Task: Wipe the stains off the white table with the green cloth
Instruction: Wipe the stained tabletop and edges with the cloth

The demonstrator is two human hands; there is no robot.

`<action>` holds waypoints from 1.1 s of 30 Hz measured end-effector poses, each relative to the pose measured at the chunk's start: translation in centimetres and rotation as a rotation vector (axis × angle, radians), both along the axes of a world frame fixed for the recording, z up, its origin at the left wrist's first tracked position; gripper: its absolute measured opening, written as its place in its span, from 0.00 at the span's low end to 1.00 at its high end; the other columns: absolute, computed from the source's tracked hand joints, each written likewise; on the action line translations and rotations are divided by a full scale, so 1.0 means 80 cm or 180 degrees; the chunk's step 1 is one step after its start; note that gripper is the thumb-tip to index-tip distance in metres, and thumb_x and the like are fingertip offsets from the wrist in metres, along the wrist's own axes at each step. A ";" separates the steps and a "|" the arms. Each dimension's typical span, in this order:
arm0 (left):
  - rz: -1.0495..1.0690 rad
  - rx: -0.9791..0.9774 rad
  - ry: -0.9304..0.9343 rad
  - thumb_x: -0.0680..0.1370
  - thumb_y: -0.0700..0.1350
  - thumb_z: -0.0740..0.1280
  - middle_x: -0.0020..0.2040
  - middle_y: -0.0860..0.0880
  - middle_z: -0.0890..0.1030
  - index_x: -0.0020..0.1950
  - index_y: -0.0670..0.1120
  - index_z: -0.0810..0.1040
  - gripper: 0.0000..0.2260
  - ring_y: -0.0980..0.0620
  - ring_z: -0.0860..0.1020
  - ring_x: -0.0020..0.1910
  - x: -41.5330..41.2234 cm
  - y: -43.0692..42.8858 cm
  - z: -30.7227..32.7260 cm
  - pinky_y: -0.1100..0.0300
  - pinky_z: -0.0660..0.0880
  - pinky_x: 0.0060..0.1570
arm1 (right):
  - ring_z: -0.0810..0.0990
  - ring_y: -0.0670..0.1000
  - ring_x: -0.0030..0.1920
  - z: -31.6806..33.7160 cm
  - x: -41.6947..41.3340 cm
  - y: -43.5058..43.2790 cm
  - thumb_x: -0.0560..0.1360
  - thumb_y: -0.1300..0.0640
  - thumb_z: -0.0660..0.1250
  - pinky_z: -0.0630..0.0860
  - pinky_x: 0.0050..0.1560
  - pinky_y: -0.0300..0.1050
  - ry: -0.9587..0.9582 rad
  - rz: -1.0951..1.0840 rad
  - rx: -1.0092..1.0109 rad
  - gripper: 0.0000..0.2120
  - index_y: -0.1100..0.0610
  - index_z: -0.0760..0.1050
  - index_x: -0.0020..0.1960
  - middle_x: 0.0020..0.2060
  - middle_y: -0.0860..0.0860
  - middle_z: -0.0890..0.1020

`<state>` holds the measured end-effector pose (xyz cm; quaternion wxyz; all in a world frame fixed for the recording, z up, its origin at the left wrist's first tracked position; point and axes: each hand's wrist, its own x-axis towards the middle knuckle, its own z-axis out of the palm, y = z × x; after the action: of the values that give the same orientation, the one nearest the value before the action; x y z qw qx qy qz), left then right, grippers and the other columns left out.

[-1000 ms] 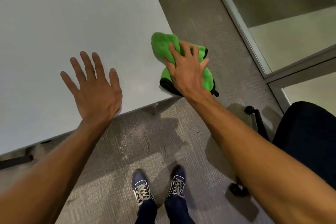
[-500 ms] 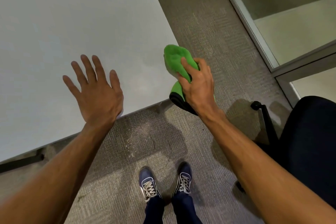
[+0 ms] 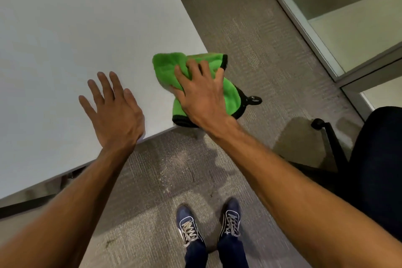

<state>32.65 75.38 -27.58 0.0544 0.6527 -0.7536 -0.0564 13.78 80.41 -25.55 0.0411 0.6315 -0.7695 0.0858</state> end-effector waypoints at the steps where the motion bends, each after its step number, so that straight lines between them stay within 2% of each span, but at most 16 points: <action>1: -0.0023 -0.0005 0.0017 0.87 0.52 0.42 0.85 0.44 0.49 0.85 0.46 0.47 0.26 0.41 0.47 0.84 0.001 0.000 0.000 0.37 0.45 0.81 | 0.73 0.57 0.64 -0.001 0.015 0.021 0.80 0.43 0.61 0.66 0.57 0.58 -0.0074 0.0171 -0.0020 0.24 0.52 0.72 0.72 0.68 0.54 0.75; 6: -0.0059 -0.0040 0.0021 0.87 0.52 0.42 0.85 0.44 0.50 0.85 0.46 0.48 0.26 0.41 0.48 0.84 0.004 0.002 -0.002 0.38 0.45 0.81 | 0.73 0.56 0.65 -0.003 0.011 0.081 0.78 0.42 0.64 0.65 0.55 0.57 -0.0018 0.0579 0.0109 0.26 0.50 0.71 0.73 0.68 0.53 0.75; 12: -0.0037 -0.0071 0.0027 0.86 0.54 0.39 0.85 0.45 0.50 0.85 0.46 0.48 0.27 0.42 0.48 0.84 0.003 0.001 -0.005 0.38 0.45 0.81 | 0.71 0.56 0.63 0.005 -0.038 -0.017 0.80 0.43 0.60 0.63 0.55 0.56 -0.0065 -0.0314 0.0166 0.20 0.48 0.74 0.69 0.65 0.51 0.76; 16: -0.0004 -0.0066 0.0041 0.86 0.54 0.39 0.85 0.45 0.51 0.84 0.46 0.49 0.28 0.42 0.49 0.84 -0.001 0.000 -0.002 0.39 0.45 0.81 | 0.70 0.56 0.66 0.010 -0.020 -0.084 0.82 0.40 0.55 0.64 0.59 0.59 0.0032 -0.0448 0.0157 0.21 0.50 0.74 0.68 0.68 0.52 0.73; 18: 0.0054 -0.0036 0.0071 0.86 0.53 0.39 0.85 0.45 0.52 0.84 0.46 0.50 0.28 0.43 0.49 0.84 -0.002 -0.001 -0.001 0.40 0.45 0.82 | 0.70 0.57 0.67 0.006 0.002 -0.083 0.82 0.41 0.55 0.64 0.60 0.60 0.0038 -0.0252 0.0073 0.22 0.51 0.73 0.69 0.69 0.53 0.73; 21: 0.0106 -0.0034 0.0109 0.86 0.51 0.40 0.85 0.45 0.52 0.84 0.45 0.51 0.27 0.45 0.49 0.84 -0.001 0.001 0.004 0.41 0.46 0.82 | 0.71 0.58 0.67 0.001 0.033 -0.039 0.81 0.42 0.57 0.65 0.58 0.59 -0.0062 0.0575 0.0071 0.24 0.51 0.71 0.73 0.69 0.54 0.74; 24: 0.0086 -0.0011 0.0097 0.86 0.52 0.40 0.85 0.46 0.52 0.84 0.45 0.51 0.27 0.45 0.48 0.84 0.000 0.001 0.007 0.41 0.46 0.82 | 0.71 0.57 0.67 0.003 0.017 -0.009 0.80 0.41 0.58 0.65 0.57 0.58 -0.0085 0.0942 0.0187 0.25 0.49 0.69 0.75 0.70 0.53 0.74; 27: 0.0094 0.0019 0.0100 0.86 0.52 0.40 0.85 0.46 0.52 0.84 0.45 0.51 0.27 0.45 0.48 0.84 0.001 0.001 0.008 0.41 0.46 0.82 | 0.72 0.57 0.65 0.006 -0.013 -0.017 0.80 0.40 0.57 0.64 0.54 0.56 0.0042 0.0770 0.0214 0.25 0.47 0.70 0.74 0.67 0.53 0.75; 33: 0.0113 0.0061 0.0020 0.86 0.54 0.39 0.85 0.46 0.51 0.84 0.45 0.50 0.28 0.45 0.48 0.84 -0.001 -0.002 0.004 0.40 0.45 0.82 | 0.69 0.58 0.65 0.016 -0.028 -0.077 0.81 0.40 0.52 0.63 0.59 0.59 -0.0160 0.0078 0.0241 0.24 0.48 0.72 0.71 0.66 0.54 0.73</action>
<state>32.60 75.21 -27.23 0.0515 0.6663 -0.7411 -0.0647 11.54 74.28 -24.26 -0.0032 0.6397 -0.7651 0.0729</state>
